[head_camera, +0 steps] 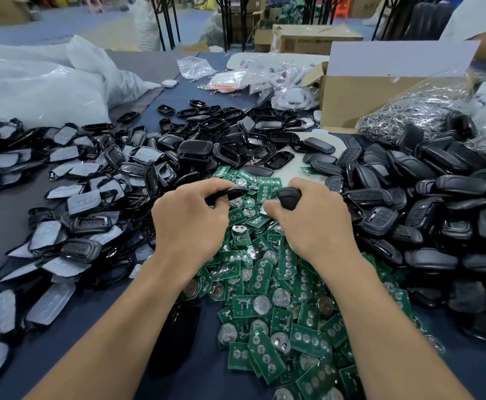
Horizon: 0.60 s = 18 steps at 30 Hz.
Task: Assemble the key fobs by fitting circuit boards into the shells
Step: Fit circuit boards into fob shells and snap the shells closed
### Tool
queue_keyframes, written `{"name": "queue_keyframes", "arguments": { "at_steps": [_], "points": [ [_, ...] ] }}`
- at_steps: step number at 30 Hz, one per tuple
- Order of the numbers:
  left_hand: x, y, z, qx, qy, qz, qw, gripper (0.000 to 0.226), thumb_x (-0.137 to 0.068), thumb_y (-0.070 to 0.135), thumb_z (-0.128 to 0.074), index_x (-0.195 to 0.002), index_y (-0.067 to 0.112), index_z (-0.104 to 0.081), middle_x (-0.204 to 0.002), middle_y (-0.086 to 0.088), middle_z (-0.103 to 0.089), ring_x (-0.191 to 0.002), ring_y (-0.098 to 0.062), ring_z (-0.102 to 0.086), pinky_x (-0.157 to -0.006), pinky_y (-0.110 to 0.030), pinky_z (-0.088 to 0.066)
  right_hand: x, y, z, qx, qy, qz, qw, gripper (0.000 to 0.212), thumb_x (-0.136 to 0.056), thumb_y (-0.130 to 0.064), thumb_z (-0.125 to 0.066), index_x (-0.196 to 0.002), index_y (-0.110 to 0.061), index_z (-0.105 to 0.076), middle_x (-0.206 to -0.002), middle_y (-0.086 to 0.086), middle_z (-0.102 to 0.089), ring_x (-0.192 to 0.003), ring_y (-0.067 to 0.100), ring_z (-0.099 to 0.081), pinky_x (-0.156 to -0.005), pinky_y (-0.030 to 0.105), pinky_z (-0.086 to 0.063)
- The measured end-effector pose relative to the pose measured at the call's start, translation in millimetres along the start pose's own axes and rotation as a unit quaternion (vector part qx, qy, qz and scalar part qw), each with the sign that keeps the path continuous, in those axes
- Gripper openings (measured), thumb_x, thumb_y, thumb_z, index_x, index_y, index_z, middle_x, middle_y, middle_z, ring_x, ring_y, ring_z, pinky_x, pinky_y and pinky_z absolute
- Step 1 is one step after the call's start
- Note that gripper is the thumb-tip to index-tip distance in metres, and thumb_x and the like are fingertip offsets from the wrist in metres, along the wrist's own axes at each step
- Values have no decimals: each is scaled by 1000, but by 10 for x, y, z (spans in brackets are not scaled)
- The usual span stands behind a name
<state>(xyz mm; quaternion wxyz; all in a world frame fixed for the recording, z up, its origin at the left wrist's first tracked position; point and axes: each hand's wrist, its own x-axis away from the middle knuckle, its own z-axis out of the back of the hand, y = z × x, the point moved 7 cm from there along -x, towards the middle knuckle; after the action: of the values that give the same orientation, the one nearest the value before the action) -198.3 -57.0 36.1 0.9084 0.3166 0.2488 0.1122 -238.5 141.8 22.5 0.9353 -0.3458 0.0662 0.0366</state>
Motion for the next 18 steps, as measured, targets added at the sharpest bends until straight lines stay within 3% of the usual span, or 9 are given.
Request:
{"name": "queue_keyframes", "arguments": {
  "at_steps": [4, 7, 10, 12, 13, 15, 17, 18],
  "points": [
    [9, 5, 6, -1, 6, -4, 1000, 23, -94, 24, -71, -100, 43, -82, -86, 18, -78, -54, 4, -53, -63, -11, -41, 46, -52, 34, 6, 23, 18, 1000, 42, -91, -60, -62, -71, -26, -48, -62, -8, -56, -61, 11, -51, -53, 29, -30],
    [8, 9, 9, -3, 9, -5, 1000, 23, -93, 23, -72, -100, 43, -82, -86, 18, -78, -53, 10, -51, -61, -12, -41, 50, -62, 25, -37, 36, 21, 998, 34, -90, -41, -64, -66, -23, -46, -56, -7, -52, -52, 10, -47, -48, 29, -30],
    [6, 5, 10, -5, 6, -3, 1000, 23, -94, 24, -71, -100, 44, -81, -85, 19, -78, -54, 10, -52, -62, -11, -42, 51, -43, 20, -139, 29, 10, 990, 25, -82, -32, -63, -67, -20, -48, -53, -6, -49, -45, 7, -42, -41, 18, -32],
    [10, 14, 15, -6, 7, -5, 1000, 23, -94, 24, -71, -100, 45, -81, -84, 20, -78, -54, 11, -54, -61, -12, -43, 54, -44, 17, -192, 12, 6, 981, 21, -80, -34, -59, -69, -19, -50, -63, -1, -62, -45, 6, -38, -46, 17, -32],
    [13, 20, 17, -6, 7, -7, 1000, 23, -94, 25, -71, -100, 45, -81, -84, 20, -77, -55, 12, -55, -61, -12, -44, 56, -44, 12, -229, 1, 1, 973, 19, -82, -35, -56, -71, -21, -51, -77, -1, -71, -46, 4, -39, -52, 23, -37],
    [13, 29, 20, -2, 7, -9, 1000, 23, -94, 25, -71, -100, 45, -81, -81, 23, -75, -57, 13, -56, -61, -15, -47, 51, -33, 29, -315, -4, -15, 949, 19, -85, -34, -50, -71, -22, -53, -99, -9, -76, -58, -2, -54, -67, 28, -41],
    [14, 27, 33, 3, 8, -8, 1000, 23, -94, 25, -71, -99, 46, -81, -71, 30, -67, -56, 9, -59, -62, -19, -51, 42, -9, 98, -376, 23, -26, 926, 21, -84, -31, -45, -66, -22, -50, -97, -9, -77, -75, -8, -60, -78, 28, -36],
    [14, 27, 44, 7, 9, -8, 1000, 23, -94, 25, -71, -99, 45, -81, -67, 33, -62, -57, 5, -61, -62, -21, -51, 32, 24, 130, -393, 40, -35, 918, 22, -82, -29, -45, -62, -20, -48, -90, -2, -78, -74, -1, -59, -79, 29, -36]
  ]
}}
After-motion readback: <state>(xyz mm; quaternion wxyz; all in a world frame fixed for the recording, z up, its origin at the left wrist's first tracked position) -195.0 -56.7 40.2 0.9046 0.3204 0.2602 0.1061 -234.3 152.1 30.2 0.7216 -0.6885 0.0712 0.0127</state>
